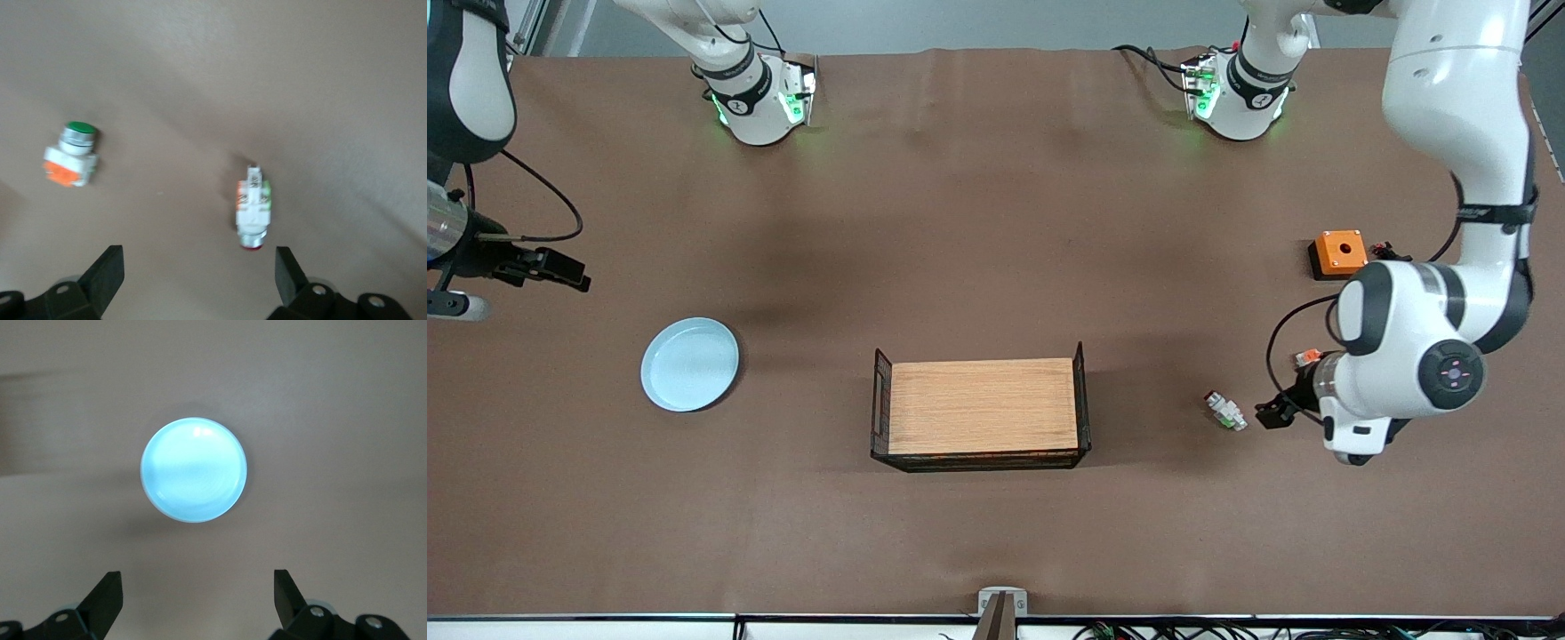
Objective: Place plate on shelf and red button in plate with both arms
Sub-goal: 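Lower the left gripper onto the red button while the right gripper reaches the plate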
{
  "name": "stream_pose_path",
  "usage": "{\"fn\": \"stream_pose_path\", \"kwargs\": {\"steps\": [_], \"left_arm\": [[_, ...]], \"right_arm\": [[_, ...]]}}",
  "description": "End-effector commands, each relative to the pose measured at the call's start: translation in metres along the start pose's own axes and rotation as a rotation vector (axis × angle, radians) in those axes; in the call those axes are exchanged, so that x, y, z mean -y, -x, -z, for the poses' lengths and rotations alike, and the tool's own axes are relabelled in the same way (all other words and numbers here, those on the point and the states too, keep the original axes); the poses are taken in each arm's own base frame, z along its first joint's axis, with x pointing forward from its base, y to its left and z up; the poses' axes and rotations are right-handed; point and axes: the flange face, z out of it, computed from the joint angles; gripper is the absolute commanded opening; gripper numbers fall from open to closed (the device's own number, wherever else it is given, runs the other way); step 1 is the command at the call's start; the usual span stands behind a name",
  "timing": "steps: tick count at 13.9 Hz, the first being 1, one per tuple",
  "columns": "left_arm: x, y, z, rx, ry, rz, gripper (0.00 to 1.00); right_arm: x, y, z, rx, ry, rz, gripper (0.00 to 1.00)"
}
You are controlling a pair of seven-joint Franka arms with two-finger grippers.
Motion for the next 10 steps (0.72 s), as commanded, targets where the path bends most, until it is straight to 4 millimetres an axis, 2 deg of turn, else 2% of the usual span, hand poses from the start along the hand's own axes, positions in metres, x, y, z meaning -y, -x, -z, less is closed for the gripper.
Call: {"fn": "stream_pose_path", "kwargs": {"steps": [1, 5, 8, 9, 10], "left_arm": [[-0.017, -0.003, -0.013, -0.032, 0.040, 0.059, 1.00], [-0.034, 0.000, -0.035, -0.068, 0.074, 0.087, 1.00], [-0.041, -0.003, -0.041, -0.104, 0.124, 0.139, 1.00], [-0.048, 0.006, -0.042, -0.107, 0.123, 0.128, 1.00], [-0.048, 0.006, -0.045, -0.110, 0.118, 0.125, 1.00]], "right_arm": [[-0.021, 0.002, -0.042, -0.026, 0.007, -0.004, 1.00], [-0.044, -0.016, -0.113, 0.002, -0.001, -0.038, 1.00], [-0.050, -0.028, -0.160, 0.010, -0.005, -0.042, 1.00], [-0.055, -0.030, -0.176, 0.013, -0.006, -0.051, 1.00], [-0.058, -0.032, -0.192, 0.016, -0.008, -0.055, 1.00]]}}
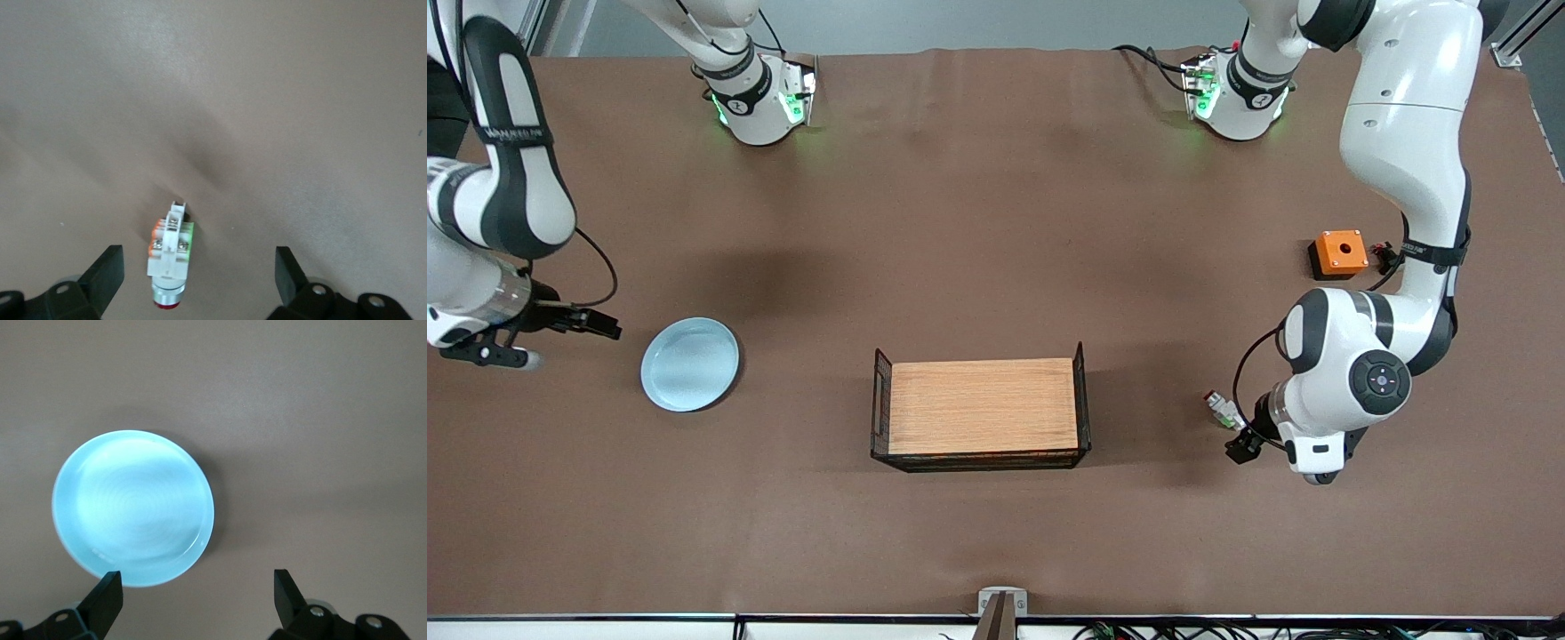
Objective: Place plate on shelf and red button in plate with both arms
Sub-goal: 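Lower the left gripper onto the red button while the right gripper reaches the plate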
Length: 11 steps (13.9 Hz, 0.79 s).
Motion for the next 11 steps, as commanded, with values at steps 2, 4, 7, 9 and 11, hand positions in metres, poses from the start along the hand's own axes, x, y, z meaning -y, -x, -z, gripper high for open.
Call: {"fn": "stream_pose_path", "kwargs": {"steps": [2, 4, 7, 9, 11], "left_arm": [[-0.007, 0.007, -0.005, -0.023, 0.009, 0.003, 1.00], [0.001, 0.012, -0.017, -0.007, -0.014, 0.005, 1.00], [0.007, 0.017, -0.027, 0.005, -0.035, 0.004, 1.00], [0.016, 0.024, -0.040, 0.021, -0.063, -0.008, 1.00], [0.018, 0.027, -0.043, 0.027, -0.073, -0.011, 1.00]], "right_arm": [[-0.010, -0.011, -0.047, 0.005, -0.003, -0.002, 1.00], [-0.008, -0.013, -0.072, 0.021, -0.013, -0.005, 1.00], [-0.002, -0.014, -0.094, 0.047, -0.018, 0.001, 1.00], [-0.006, -0.016, -0.108, 0.038, -0.018, -0.005, 1.00], [-0.007, -0.017, -0.121, 0.036, -0.019, -0.010, 0.99]]}}
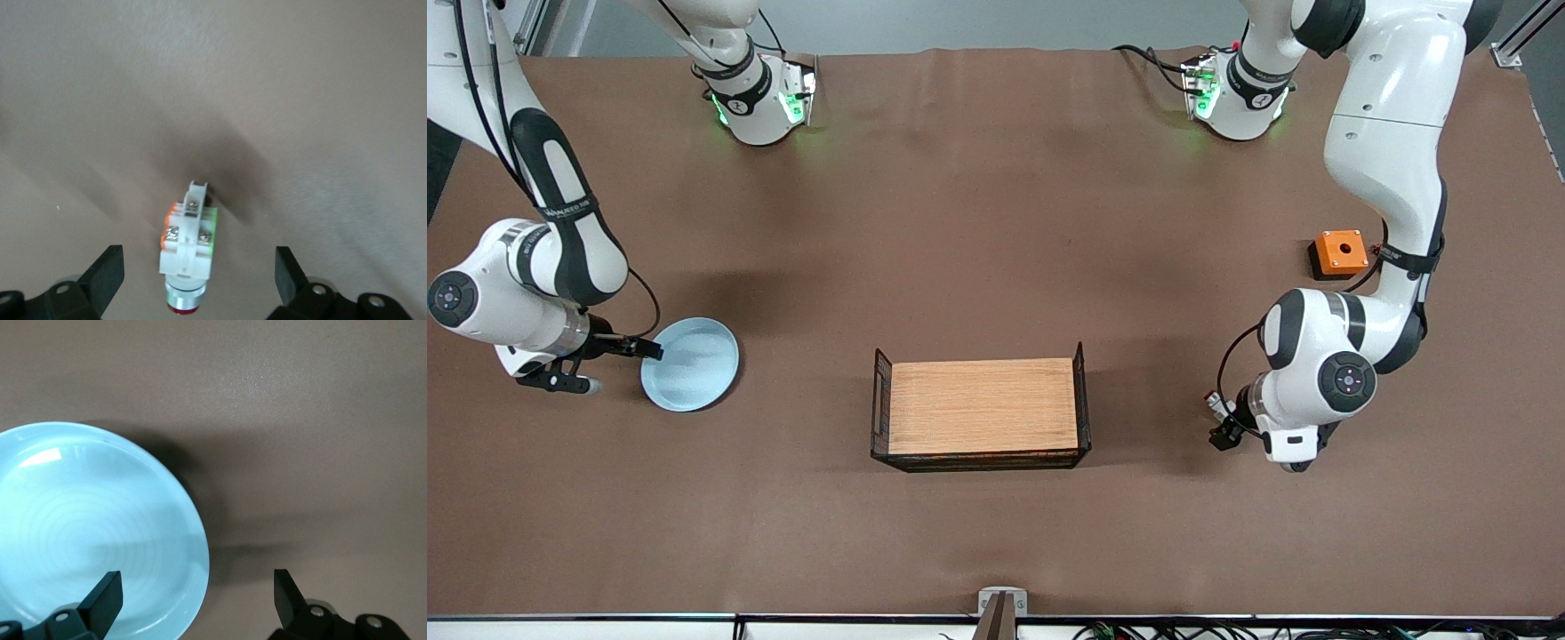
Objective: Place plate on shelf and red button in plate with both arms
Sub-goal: 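Close the left gripper on the red button while the right gripper grips the plate rim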
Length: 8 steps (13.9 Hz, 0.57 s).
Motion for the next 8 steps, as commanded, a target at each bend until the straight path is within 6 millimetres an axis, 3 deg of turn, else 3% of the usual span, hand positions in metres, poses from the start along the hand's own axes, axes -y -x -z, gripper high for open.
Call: {"fn": "stream_pose_path", "kwargs": {"steps": [1, 3, 6, 8], "left_arm": [[0.0021, 0.0109, -0.0039, -0.010, -0.013, -0.005, 1.00], [0.0027, 0.0161, -0.0088, -0.006, -0.023, -0.010, 1.00], [0.0029, 0.0149, -0.0081, -0.007, -0.022, -0.014, 0.91], [0.0055, 0.0114, -0.0085, -0.009, -0.025, -0.018, 0.89]], "right_arm": [[-0.0054, -0.0061, -0.0146, -0.001, -0.009, -0.007, 0.98], [-0.0045, -0.0060, -0.0187, 0.005, -0.010, -0.007, 0.88], [-0.0007, -0.0057, -0.0217, 0.013, -0.010, -0.007, 0.59], [-0.0008, -0.0061, -0.0228, 0.013, -0.010, -0.009, 0.46]]}}
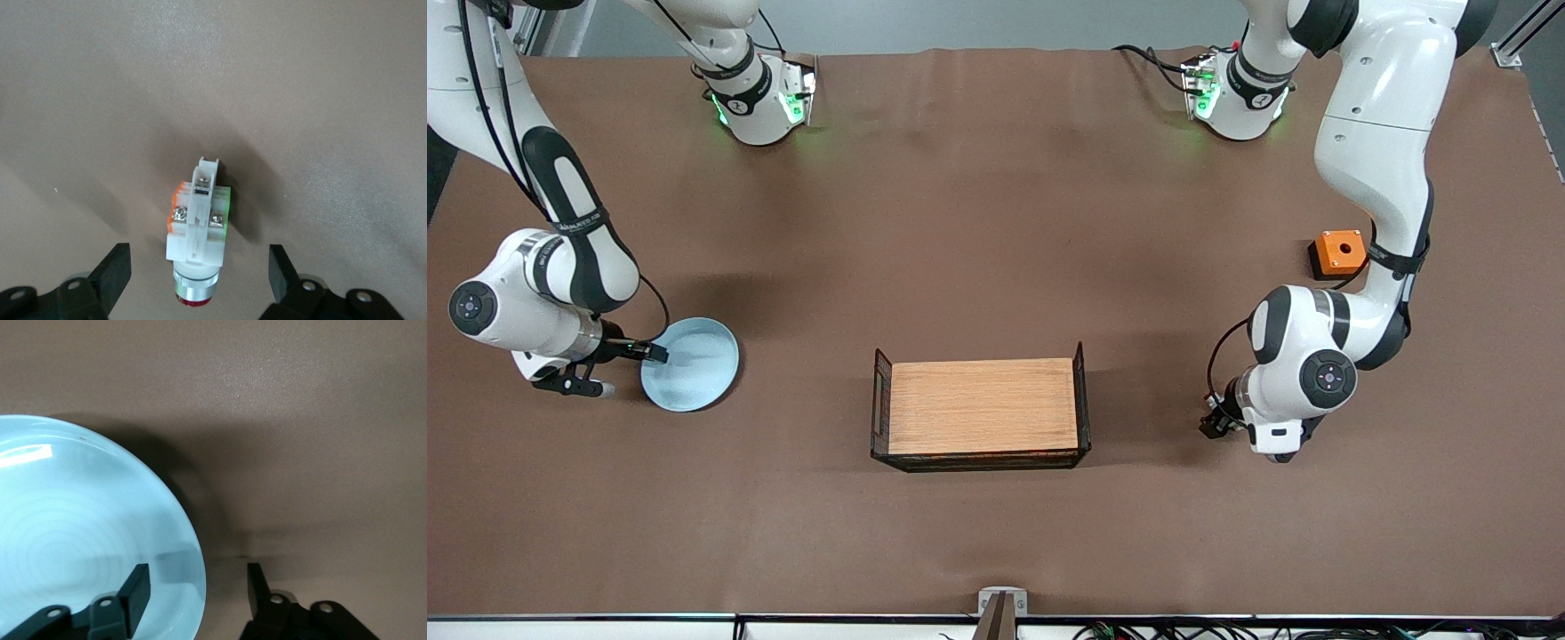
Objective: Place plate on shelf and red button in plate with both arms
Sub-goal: 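Close the left gripper on the red button while the right gripper grips the plate rim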
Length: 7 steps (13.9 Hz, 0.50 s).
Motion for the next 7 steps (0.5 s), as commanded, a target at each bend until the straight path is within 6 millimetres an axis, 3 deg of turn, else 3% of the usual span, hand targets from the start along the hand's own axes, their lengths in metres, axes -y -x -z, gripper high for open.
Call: {"fn": "stream_pose_path", "kwargs": {"steps": [1, 4, 7], "left_arm": [[0.0056, -0.0033, 0.0038, -0.019, -0.001, -0.001, 0.87], [0.0062, -0.0042, 0.0032, -0.020, -0.005, -0.003, 0.82], [0.0070, -0.0049, 0.0030, -0.018, -0.008, 0.000, 0.67]], "right_arm": [[0.0007, -0.0055, -0.0016, -0.001, -0.010, -0.007, 0.41], [-0.0004, -0.0075, -0.0045, 0.001, -0.010, -0.009, 0.28], [0.0005, -0.0076, -0.0045, 0.001, -0.010, -0.006, 0.13]]}}
